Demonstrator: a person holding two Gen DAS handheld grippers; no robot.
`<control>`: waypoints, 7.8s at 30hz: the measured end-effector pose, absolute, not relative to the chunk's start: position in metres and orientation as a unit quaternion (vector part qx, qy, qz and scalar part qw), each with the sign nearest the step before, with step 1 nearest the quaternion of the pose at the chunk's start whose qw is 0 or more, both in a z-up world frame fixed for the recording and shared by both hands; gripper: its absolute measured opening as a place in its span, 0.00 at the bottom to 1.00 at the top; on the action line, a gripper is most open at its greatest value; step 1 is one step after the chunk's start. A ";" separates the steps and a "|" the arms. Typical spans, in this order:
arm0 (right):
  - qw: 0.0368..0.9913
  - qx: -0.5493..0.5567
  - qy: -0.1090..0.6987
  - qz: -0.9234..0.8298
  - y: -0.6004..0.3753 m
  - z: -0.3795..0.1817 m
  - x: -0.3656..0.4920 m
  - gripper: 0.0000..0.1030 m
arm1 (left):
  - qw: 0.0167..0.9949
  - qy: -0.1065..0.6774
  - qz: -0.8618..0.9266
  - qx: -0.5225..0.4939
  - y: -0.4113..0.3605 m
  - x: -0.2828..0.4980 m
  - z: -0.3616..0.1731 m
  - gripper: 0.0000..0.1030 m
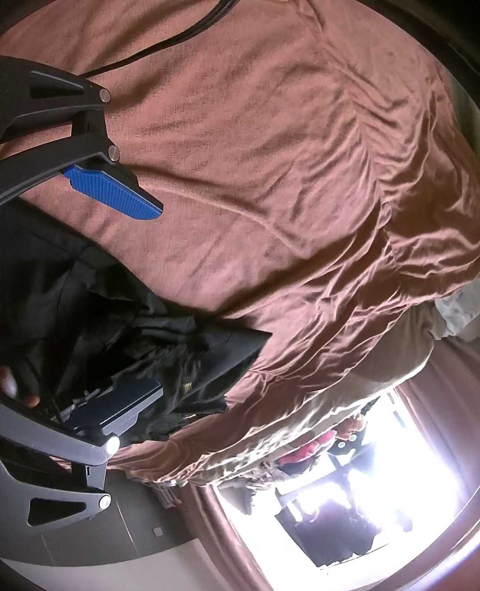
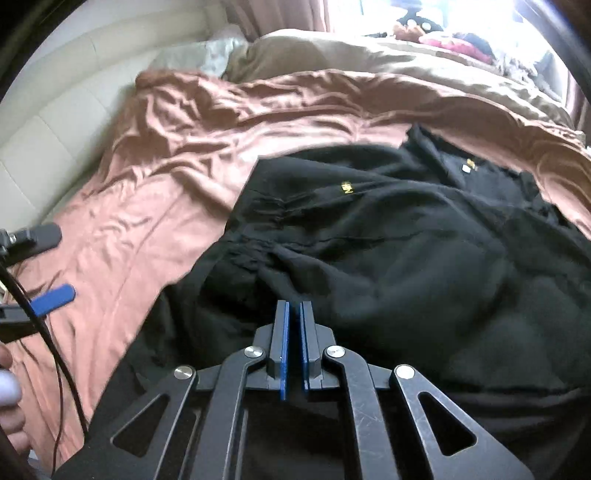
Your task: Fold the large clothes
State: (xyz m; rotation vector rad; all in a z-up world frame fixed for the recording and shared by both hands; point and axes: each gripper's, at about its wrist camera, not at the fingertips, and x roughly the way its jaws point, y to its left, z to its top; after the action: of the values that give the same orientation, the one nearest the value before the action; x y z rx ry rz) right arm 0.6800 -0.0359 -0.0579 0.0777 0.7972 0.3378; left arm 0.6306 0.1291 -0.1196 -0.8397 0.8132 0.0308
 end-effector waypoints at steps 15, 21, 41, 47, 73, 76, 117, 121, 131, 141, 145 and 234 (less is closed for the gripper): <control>0.910 0.175 0.369 0.071 -0.216 -0.050 0.622 0.10 | 0.849 0.396 -0.053 -0.345 0.078 0.648 -0.112 0.86; 0.898 0.243 0.368 0.014 -0.279 -0.069 0.599 0.10 | 0.863 0.407 -0.067 -0.290 0.048 0.653 -0.110 0.86; 0.820 0.497 0.282 -0.034 -0.403 -0.118 0.565 0.69 | 0.893 0.404 -0.059 -0.192 0.003 0.680 -0.140 0.85; 0.817 0.503 0.276 -0.056 -0.412 -0.131 0.566 0.49 | 0.884 0.429 -0.085 -0.166 -0.013 0.689 -0.156 0.71; 0.833 0.463 0.300 -0.044 -0.380 -0.062 0.512 0.76 | 0.881 0.444 -0.059 -0.152 -0.023 0.596 -0.072 0.87; 0.846 0.446 0.289 -0.039 -0.370 -0.050 0.488 0.78 | 0.888 0.427 -0.077 -0.155 -0.025 0.569 -0.054 0.96; 0.948 0.177 0.262 -0.024 -0.345 -0.004 0.150 1.00 | 0.968 0.244 -0.040 -0.045 0.015 0.199 0.034 0.99; 0.948 0.170 0.268 -0.024 -0.341 -0.014 0.133 1.00 | 0.973 0.227 -0.032 -0.039 0.019 0.177 0.020 0.99; 0.949 0.162 0.270 -0.035 -0.341 -0.046 0.105 1.00 | 0.966 0.254 -0.021 -0.034 0.036 0.142 -0.018 0.99; 0.940 0.193 0.281 -0.028 -0.363 -0.070 0.099 1.00 | 0.951 0.298 0.002 -0.084 0.059 0.146 -0.056 0.99; 0.935 0.209 0.286 -0.018 -0.365 -0.081 0.109 1.00 | 0.939 0.315 -0.005 -0.138 0.079 0.166 -0.074 0.99; 0.874 0.439 0.033 0.205 -0.367 -0.032 0.047 0.00 | 0.863 0.181 -0.209 -0.422 0.143 0.147 0.028 0.04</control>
State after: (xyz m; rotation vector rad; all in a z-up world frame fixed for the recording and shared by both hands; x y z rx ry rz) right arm 0.0471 -0.3671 -0.0316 0.9165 0.0686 0.4287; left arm 0.1470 0.1425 0.0277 -0.8856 0.3793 -0.4391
